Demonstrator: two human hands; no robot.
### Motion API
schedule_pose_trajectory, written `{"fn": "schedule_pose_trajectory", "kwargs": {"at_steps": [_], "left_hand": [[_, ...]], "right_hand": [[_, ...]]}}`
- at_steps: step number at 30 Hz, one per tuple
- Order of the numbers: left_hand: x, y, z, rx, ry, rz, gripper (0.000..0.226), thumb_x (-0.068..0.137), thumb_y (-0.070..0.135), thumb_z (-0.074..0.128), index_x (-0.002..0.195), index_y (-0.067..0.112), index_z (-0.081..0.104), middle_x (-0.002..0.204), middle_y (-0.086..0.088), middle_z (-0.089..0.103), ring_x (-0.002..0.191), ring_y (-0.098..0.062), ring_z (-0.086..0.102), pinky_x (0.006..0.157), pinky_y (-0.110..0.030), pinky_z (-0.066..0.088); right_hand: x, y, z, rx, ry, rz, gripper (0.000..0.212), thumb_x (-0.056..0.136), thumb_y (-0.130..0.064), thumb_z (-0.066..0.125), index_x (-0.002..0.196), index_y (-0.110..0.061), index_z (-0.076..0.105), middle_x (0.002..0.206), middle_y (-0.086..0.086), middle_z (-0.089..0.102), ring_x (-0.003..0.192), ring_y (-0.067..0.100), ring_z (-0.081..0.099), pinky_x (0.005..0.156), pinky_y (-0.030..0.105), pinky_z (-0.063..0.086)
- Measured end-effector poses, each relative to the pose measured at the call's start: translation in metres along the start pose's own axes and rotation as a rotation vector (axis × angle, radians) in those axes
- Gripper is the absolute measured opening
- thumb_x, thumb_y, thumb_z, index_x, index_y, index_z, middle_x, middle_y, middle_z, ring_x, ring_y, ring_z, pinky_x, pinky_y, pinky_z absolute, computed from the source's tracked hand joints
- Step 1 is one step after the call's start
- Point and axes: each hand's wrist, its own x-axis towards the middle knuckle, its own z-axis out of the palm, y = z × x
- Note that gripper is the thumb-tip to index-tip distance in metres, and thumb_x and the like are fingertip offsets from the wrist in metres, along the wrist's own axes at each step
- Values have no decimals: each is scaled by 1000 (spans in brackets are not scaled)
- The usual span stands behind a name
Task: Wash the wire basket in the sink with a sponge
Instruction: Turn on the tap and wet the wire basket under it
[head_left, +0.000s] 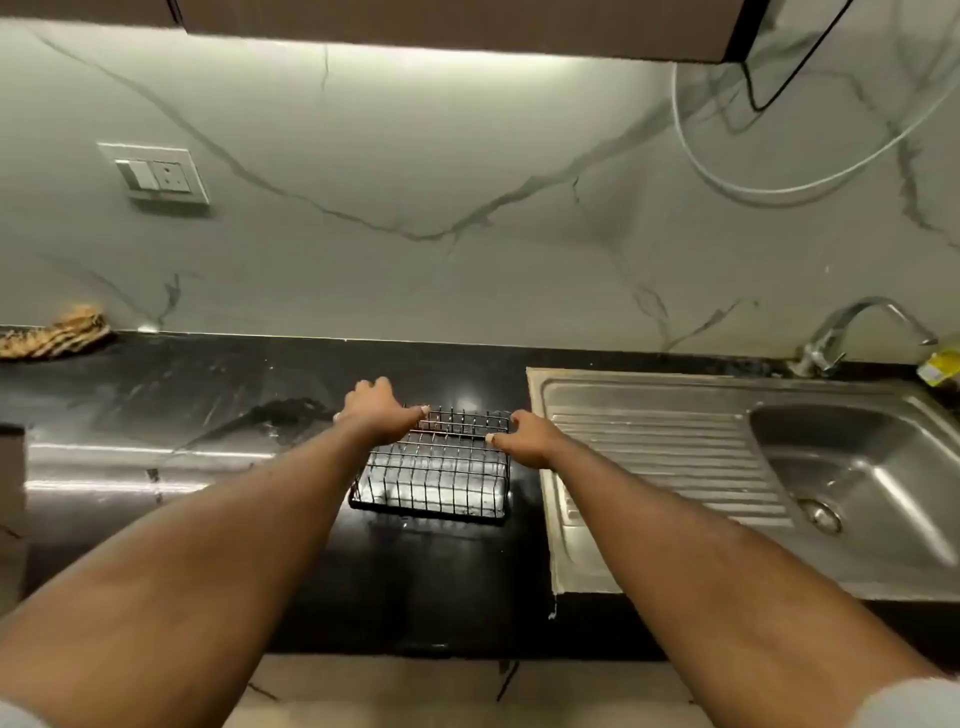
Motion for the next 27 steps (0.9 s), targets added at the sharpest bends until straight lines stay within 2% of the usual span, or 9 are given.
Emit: {"fn": "schedule_pose_trajectory", "kwargs": {"at_steps": [5,7,10,12,16,19,20,23,27], "left_hand": [[31,-26,9,-79,-67,-243,98,92,74,54,158,5,33,161,-26,35,148,-44,36,120,-51,37],[45,-33,16,-110,-157,-221,92,97,70,51,156,1,38,159,-24,43,144,-42,44,116,-46,41],[53,-33,25,-90,-206,-186,82,101,66,48,150,0,47,149,-21,54,133,-38,55,106,-42,48],[58,-32,31,-93,-214,-187,81,100,65,49,152,2,45,149,-21,54,130,-37,57,102,-42,51],[70,-35,37,-179,-232,-228,88,95,69,54,159,10,37,156,-20,46,139,-38,49,112,-46,48],[78,-37,42,-275,-219,-194,92,91,75,57,158,14,40,157,-19,44,140,-40,48,115,-50,44],[80,-35,43,-292,-203,-177,91,90,76,57,154,13,44,154,-19,47,137,-39,50,114,-50,45],[81,-11,46,-330,-169,-107,76,92,72,59,136,10,57,137,-17,60,125,-36,57,108,-49,49],[77,35,54,-389,-168,-45,68,91,69,61,123,10,62,126,-15,66,120,-36,62,104,-48,53]], "right_hand": [[26,2,30,205,-43,219,86,99,-60,53,161,-9,25,165,14,32,148,34,38,117,43,38],[34,-3,40,290,-29,308,84,99,-63,47,161,-12,25,164,12,34,144,34,43,110,49,46],[43,-5,49,417,7,385,77,99,-60,45,158,-14,30,152,11,48,120,32,62,84,43,56],[49,-2,54,474,39,401,77,95,-61,47,155,-14,35,144,12,55,114,33,67,89,43,57],[53,3,56,483,150,409,79,91,-64,47,152,-15,40,144,12,56,116,36,65,95,47,56],[45,1,42,462,233,397,74,92,-65,51,149,-18,46,139,11,60,110,34,68,73,36,58],[43,2,36,468,251,380,72,93,-64,53,148,-18,47,139,11,61,108,33,68,73,36,58],[37,16,18,483,293,377,76,91,-64,54,152,-21,43,148,12,55,118,35,64,103,46,52],[24,45,-11,481,343,394,67,98,-58,53,152,-20,43,148,14,53,124,33,59,103,42,50]]}}
